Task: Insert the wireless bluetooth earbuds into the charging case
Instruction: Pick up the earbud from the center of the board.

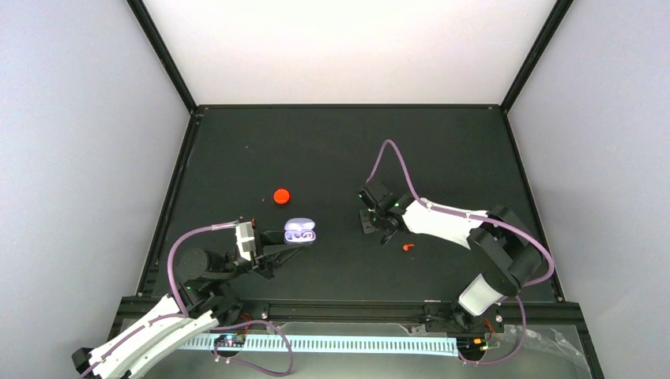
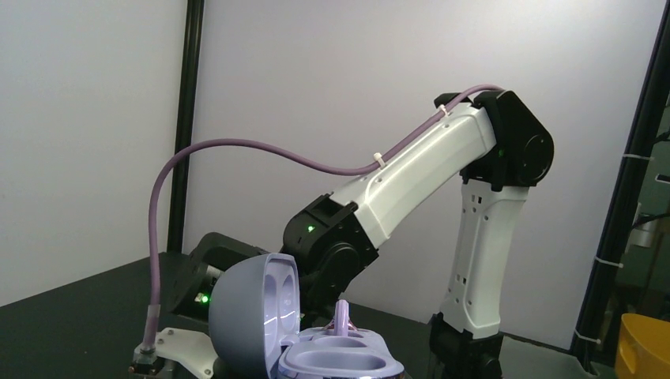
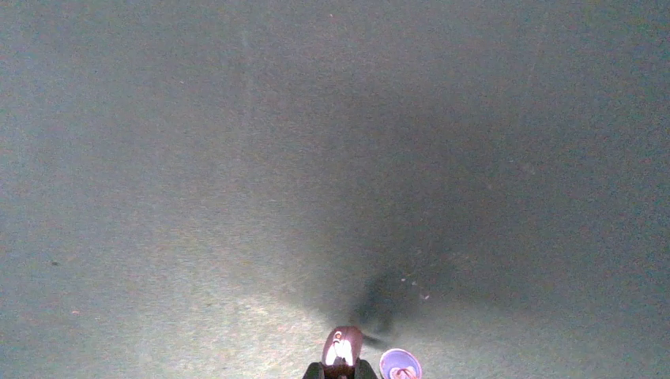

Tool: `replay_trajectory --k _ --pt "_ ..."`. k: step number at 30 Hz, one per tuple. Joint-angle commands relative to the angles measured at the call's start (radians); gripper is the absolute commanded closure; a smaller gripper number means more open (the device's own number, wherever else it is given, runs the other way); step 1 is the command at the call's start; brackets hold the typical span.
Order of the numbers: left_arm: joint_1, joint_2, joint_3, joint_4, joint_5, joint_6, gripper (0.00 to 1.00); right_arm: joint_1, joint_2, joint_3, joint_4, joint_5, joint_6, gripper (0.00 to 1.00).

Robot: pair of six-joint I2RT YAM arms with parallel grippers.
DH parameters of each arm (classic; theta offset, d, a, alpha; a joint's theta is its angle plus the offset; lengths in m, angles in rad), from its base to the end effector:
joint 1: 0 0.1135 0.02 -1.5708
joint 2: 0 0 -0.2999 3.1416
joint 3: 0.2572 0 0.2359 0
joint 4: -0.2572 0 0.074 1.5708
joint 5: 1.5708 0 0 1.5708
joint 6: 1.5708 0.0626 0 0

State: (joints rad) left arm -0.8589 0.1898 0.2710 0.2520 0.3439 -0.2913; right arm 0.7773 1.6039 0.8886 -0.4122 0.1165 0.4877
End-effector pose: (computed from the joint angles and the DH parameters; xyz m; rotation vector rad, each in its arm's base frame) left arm 0.0321 -0.0695 0.2919 0.6758 1.1720 -1.1955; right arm 0.2189 0.2052 0.1859 -0.3554 2.6838 0.2333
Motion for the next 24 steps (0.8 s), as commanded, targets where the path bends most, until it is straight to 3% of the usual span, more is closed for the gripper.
replay_trajectory --k 1,6,12,24 --pt "-0.006 -0.01 0.01 -0.007 -0.009 0.003 0.98 -0.007 -0.051 0.029 -0.021 -0.061 0.149 0.99" --pt "-0.005 -0.012 0.003 0.002 -0.011 -0.002 0.98 -0.008 -0.079 -0.015 0.049 -0.19 0.397 0.99" --pt "-0.005 -0.011 0.006 0.008 -0.005 -0.008 0.98 -0.006 -0.126 -0.098 0.15 -0.152 0.744 0.99" --pt "-0.005 -0.026 0.01 0.001 -0.011 -0.011 0.98 -0.007 -0.015 -0.058 0.053 -0.009 0.929 0.99"
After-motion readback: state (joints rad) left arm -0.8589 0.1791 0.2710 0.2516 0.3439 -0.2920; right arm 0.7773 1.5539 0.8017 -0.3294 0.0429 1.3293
